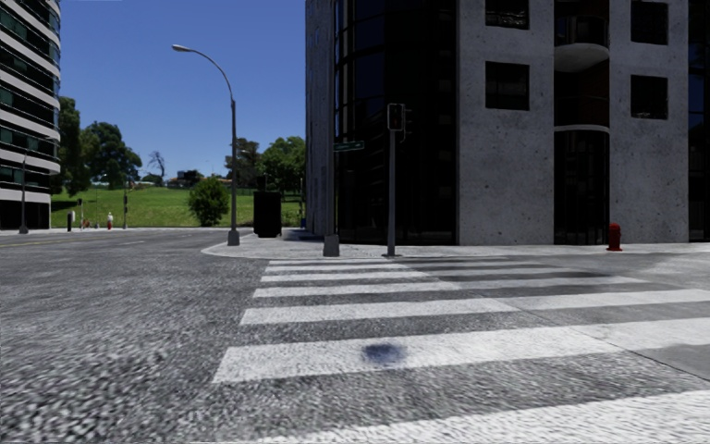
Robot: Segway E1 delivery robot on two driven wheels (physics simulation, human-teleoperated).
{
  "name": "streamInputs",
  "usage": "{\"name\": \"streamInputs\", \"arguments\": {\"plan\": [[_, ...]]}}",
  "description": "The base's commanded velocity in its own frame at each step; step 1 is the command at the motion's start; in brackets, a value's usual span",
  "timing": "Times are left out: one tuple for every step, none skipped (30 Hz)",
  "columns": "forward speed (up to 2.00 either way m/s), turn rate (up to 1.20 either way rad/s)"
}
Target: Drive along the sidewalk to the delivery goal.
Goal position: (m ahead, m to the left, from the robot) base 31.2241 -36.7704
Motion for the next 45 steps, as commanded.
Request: {"name": "streamInputs", "arguments": {"plan": [[1.85,-0.23],[1.65,-0.23],[1.54,-0.23],[1.45,-0.23],[1.41,-0.23],[1.41,-0.23],[1.39,-0.23],[1.39,-0.23],[1.39,-0.23],[1.38,-0.23],[1.38,-0.23],[1.38,-0.23],[1.38,-0.23],[1.38,-0.23],[1.38,-0.23],[1.38,-0.23],[1.38,-0.23],[1.39,-0.23],[1.39,-0.23],[1.39,-0.23],[1.39,-0.23],[1.39,-0.23],[1.39,-0.23],[1.39,-0.23],[1.39,-0.24],[1.39,-0.24],[1.39,-0.26],[1.39,-0.28],[1.39,-0.28],[1.39,-0.29],[1.39,-0.29],[1.39,-0.29],[1.39,-0.29],[1.39,-0.29],[1.41,-0.29],[1.41,-0.29],[1.48,-0.29],[1.51,-0.29],[1.51,-0.29],[1.52,-0.29],[1.52,-0.29],[1.72,-0.3],[2.0,-0.3],[2.0,-0.3],[2.0,-0.3]]}}
